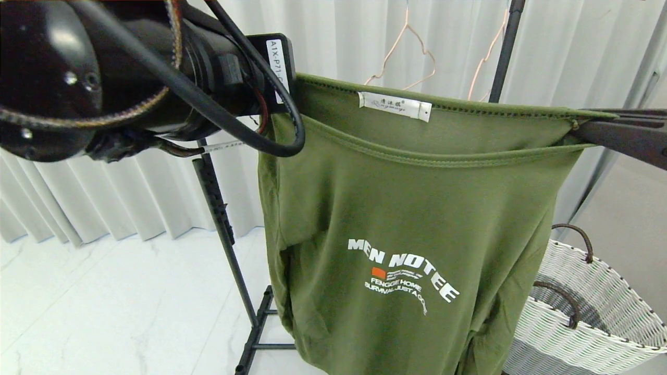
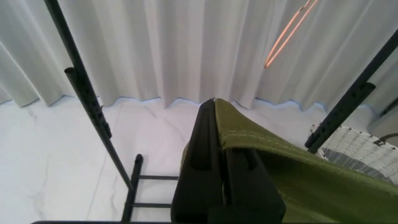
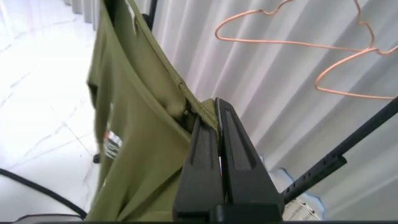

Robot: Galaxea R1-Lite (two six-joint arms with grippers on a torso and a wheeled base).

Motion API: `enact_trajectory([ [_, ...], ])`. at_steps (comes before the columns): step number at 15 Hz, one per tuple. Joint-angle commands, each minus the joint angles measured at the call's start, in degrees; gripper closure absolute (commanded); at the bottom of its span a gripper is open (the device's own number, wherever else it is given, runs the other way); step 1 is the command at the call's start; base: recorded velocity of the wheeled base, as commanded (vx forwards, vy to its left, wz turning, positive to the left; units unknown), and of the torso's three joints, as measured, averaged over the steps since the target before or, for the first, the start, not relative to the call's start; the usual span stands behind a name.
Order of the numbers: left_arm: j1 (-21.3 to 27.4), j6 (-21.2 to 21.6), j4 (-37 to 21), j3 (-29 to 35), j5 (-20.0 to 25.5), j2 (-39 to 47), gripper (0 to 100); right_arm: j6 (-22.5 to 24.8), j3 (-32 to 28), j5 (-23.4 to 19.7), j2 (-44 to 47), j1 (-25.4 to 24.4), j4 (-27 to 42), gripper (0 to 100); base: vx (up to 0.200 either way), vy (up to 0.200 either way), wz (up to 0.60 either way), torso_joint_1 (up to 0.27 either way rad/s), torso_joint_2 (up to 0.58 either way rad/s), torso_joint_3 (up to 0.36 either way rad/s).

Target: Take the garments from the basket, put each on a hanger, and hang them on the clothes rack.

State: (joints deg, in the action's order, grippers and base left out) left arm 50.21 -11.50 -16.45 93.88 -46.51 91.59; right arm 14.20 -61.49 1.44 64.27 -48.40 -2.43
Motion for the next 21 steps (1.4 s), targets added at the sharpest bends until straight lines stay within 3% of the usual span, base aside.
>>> enact_trajectory([
  [1, 0.1, 0.0, -0.1, -0.3, 0.0, 0.0, 100, 0.0, -0.2, 0.1, 0.2, 0.1, -0.1, 100, 0.000, 0.000, 0.00, 0.000, 0.00, 0.000],
  [4, 0.9, -0.2, -0.5, -1.9, 0.0, -2.7, 100, -0.1, -3.0, -0.5, 5.1, 4.0, -2.0, 100, 0.000, 0.000, 0.00, 0.000, 0.00, 0.000],
  [6, 4.2, -0.4, -0.5, -5.2, 0.0, -6.2, 100, -0.2, -7.2, -0.6, 11.1, 6.3, -4.9, 100, 0.000, 0.000, 0.00, 0.000, 0.00, 0.000],
  [9, 6.8, -0.4, -0.5, -11.8, 1.3, -12.3, 100, -0.2, -11.2, -0.6, 18.4, 6.6, -10.8, 100, 0.000, 0.000, 0.00, 0.000, 0.00, 0.000],
  [13, 11.2, -0.4, -0.4, -13.9, 6.2, -15.9, 100, -0.1, -13.0, -0.5, 23.0, 5.5, -14.4, 100, 0.000, 0.000, 0.00, 0.000, 0.00, 0.000],
  [17, 11.0, -0.1, 0.0, -14.1, 6.3, -14.6, 100, -0.3, -12.7, -0.2, 22.5, 6.6, -14.6, 100, 0.000, 0.000, 0.00, 0.000, 0.00, 0.000],
  [19, 6.9, 0.4, 0.1, -11.2, 6.6, -11.6, 100, -0.2, -14.2, -0.1, 22.1, 8.7, -14.4, 100, 0.000, 0.000, 0.00, 0.000, 0.00, 0.000],
  [21, 3.0, 1.0, 0.8, -4.4, 7.9, -6.3, 100, -0.2, -14.7, -0.1, 20.6, 10.4, -13.9, 100, 0.000, 0.000, 0.00, 0.000, 0.00, 0.000],
])
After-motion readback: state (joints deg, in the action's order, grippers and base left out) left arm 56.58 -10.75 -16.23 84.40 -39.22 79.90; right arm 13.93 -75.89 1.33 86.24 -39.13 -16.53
